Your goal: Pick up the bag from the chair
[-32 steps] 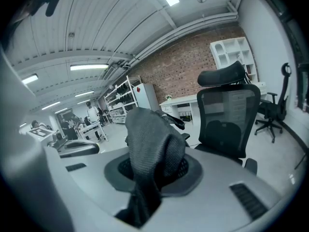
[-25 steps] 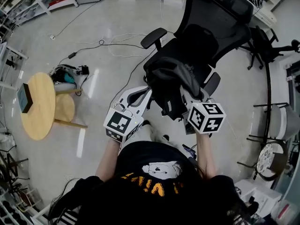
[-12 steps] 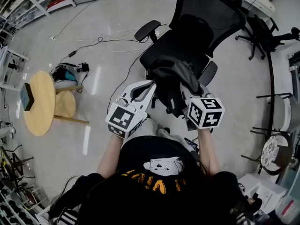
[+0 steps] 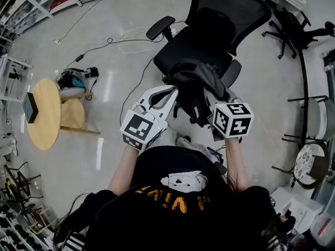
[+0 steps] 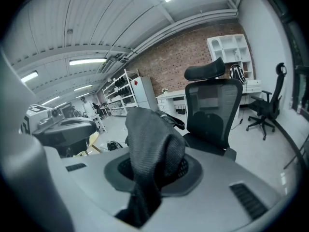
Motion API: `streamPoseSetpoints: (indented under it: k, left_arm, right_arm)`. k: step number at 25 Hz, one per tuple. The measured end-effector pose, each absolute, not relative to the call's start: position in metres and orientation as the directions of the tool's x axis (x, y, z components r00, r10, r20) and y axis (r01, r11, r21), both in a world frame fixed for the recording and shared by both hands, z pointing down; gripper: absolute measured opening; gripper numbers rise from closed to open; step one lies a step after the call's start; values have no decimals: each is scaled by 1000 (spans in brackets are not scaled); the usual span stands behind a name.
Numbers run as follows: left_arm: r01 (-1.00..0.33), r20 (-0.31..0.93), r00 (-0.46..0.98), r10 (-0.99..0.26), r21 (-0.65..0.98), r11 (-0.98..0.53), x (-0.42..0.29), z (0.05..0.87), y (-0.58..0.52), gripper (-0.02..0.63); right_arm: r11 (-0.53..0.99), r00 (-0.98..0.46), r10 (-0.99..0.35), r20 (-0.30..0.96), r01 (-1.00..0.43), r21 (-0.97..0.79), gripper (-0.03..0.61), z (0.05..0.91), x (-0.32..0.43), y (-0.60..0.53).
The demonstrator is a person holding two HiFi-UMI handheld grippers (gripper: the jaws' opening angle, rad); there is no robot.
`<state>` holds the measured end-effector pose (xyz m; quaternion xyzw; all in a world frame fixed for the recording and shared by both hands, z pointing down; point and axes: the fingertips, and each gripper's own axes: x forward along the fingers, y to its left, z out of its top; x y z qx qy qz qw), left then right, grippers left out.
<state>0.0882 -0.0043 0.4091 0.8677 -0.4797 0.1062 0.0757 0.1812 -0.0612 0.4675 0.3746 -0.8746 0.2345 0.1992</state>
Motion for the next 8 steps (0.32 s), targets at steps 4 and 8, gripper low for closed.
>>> streamPoseSetpoints:
  k: [4,8]
  left_arm:
    - [-836,250,536,-806,25,-548,94,408,-8,9]
    - [-830,237,545,-805,17,-557,92,407,-13,9]
  right_arm:
    - [607,-633,-563,531,-753,-254,69,468,186,-67]
    - [616,-629,-572,527,-753,-230,69,464,186,-79]
